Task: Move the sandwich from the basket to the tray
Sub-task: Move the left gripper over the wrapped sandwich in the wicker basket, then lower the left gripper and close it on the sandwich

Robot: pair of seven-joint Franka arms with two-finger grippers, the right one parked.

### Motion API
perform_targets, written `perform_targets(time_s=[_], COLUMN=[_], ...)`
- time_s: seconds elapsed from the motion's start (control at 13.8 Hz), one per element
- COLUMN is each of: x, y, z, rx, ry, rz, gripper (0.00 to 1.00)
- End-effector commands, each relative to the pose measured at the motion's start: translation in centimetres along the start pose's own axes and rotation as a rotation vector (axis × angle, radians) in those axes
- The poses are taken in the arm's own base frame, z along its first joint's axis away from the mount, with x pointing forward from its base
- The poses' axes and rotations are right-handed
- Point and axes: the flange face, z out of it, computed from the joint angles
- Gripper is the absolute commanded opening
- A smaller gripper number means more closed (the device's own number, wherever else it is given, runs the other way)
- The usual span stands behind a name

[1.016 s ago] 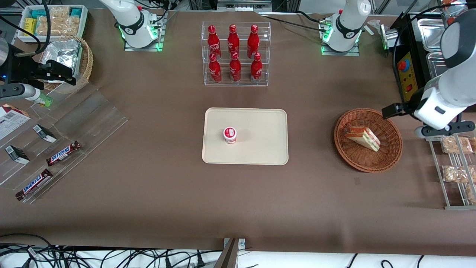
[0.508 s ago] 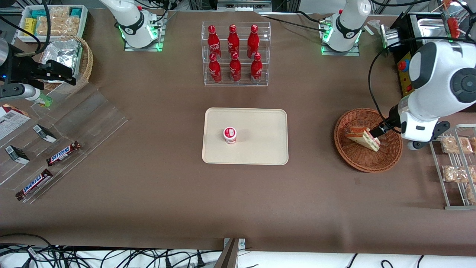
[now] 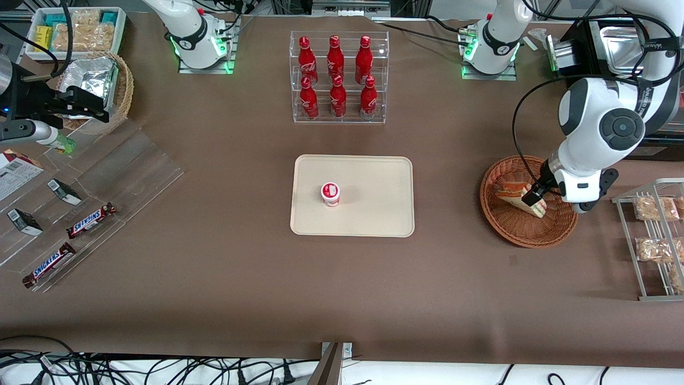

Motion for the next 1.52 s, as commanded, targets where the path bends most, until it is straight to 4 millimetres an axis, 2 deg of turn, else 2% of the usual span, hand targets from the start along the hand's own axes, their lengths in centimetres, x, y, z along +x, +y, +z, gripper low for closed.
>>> perform_targets(time_s=[0.0,0.65,0.94,1.02,1.09,1.16,1.23,1.31,1.45], x=[-0.2,-0.7,-0.8,-0.8,-0.8,-0.8,-0.8,-0.8,-0.8], y=[-0.7,-2.3,-2.4,-2.4,-2.4,-2.4,-2.4,-2.4,-2.4], z=[1.7,8.3,9.6,9.9,10.0,10.0,10.0,10.0,10.0], rx=[-0.024,-0.058,-0.044,-0.042,-0.039,-0.039,-0.039,-0.039,-0.04], ry=[0.037,0.091,0.086,0.084,0.082,0.082,0.082,0.082,0.084], rz=[-0.03,-0.069,-0.067,-0.067,-0.065,-0.064,-0.064,-0.065,-0.065], gripper=[1.0,1.0,1.0,0.96,0.69,0.38,0.12,0.05,0.04])
